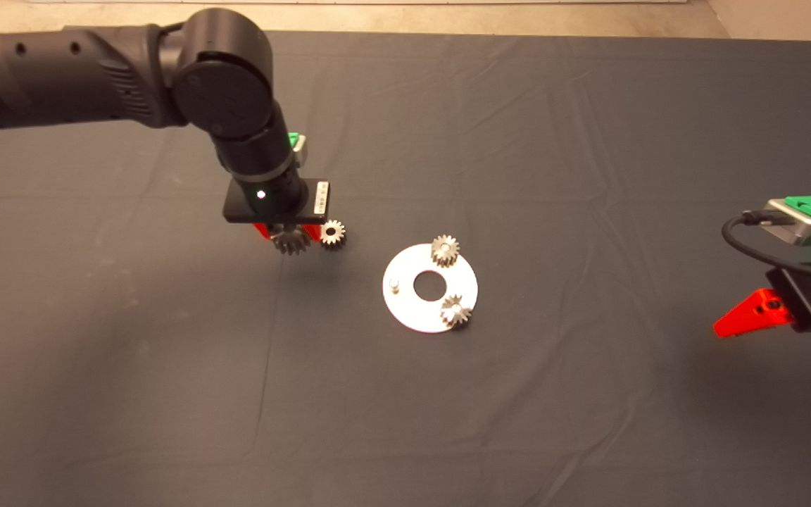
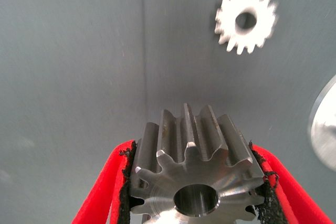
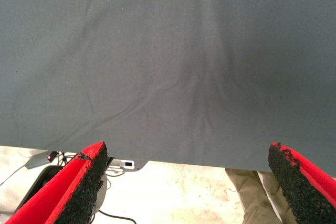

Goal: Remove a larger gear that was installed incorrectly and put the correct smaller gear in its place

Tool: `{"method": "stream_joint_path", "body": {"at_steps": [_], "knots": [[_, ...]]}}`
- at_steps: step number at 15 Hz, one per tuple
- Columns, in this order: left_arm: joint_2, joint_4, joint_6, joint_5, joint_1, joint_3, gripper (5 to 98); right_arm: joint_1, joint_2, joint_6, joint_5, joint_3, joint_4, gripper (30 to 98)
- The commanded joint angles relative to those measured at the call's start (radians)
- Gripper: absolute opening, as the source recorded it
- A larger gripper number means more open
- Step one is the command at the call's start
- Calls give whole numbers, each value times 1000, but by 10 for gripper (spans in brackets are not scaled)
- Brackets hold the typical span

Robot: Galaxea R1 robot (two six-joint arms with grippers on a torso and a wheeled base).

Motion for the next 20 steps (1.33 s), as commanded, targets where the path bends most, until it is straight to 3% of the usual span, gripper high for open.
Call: {"method": "stream_joint_path", "body": {"at_steps": [1,5,9,10,12,20], "knots": [[-69,31,-9,106,80,74,440,21,-4,-3,0,4,35,813],[-68,117,-15,100,168,51,437,21,-6,-3,-1,4,37,813],[-61,154,-16,96,194,46,435,22,-4,-3,0,4,37,813],[-63,177,-18,90,210,46,437,22,-4,-3,0,4,37,813],[-60,194,-17,44,235,31,440,22,-6,-3,-1,4,37,813],[-32,194,-5,42,233,26,471,22,-6,-3,0,6,37,813]]}}
